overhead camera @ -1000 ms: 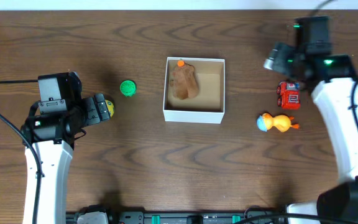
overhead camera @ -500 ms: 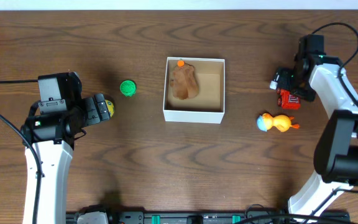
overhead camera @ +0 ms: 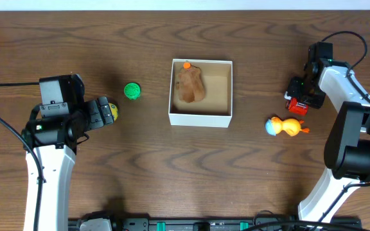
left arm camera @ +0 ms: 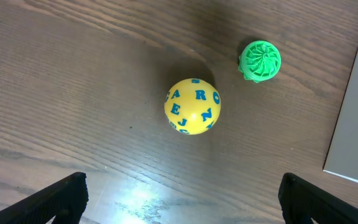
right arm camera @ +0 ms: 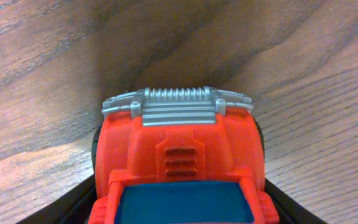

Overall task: Pack container
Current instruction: 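Move the right gripper to the red fire truck and grasp it, then place the red fire truck into the box beside the plush, then reach the right gripper to the orange rubber duck and grasp it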

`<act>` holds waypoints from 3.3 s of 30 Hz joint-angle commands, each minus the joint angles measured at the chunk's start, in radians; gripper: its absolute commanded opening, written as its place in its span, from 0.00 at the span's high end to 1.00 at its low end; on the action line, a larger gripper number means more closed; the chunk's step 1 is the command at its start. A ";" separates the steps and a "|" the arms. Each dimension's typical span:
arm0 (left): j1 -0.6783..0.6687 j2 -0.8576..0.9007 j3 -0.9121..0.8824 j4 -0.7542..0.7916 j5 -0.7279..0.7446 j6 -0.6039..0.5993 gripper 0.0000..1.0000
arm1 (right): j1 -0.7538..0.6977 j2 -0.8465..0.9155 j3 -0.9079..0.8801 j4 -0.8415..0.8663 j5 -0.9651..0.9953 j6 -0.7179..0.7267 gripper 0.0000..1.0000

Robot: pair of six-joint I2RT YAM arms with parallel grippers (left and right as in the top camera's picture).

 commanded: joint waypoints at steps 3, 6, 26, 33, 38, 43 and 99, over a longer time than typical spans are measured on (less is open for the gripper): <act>0.006 0.006 0.018 -0.003 0.002 -0.013 0.02 | -0.002 -0.001 -0.005 -0.011 0.009 0.010 0.47; 0.006 0.006 0.018 -0.003 0.002 -0.013 0.02 | 0.005 -0.057 0.003 -0.032 0.006 0.010 0.48; 0.006 0.006 0.018 -0.003 0.002 -0.013 0.02 | 0.581 -0.476 0.003 0.104 0.021 0.130 0.57; 0.006 0.006 0.018 -0.003 0.002 -0.013 0.02 | 0.662 -0.228 0.003 0.212 0.224 0.159 0.52; 0.006 0.006 0.018 -0.003 0.002 -0.013 0.02 | 0.658 -0.137 0.003 0.259 0.125 0.159 0.39; 0.006 0.006 0.018 -0.003 0.002 -0.013 0.02 | 0.664 -0.164 0.009 0.264 0.125 0.150 0.25; 0.006 0.006 0.018 -0.003 0.002 -0.013 0.02 | 0.204 -0.470 -0.296 -0.032 -0.075 0.150 0.98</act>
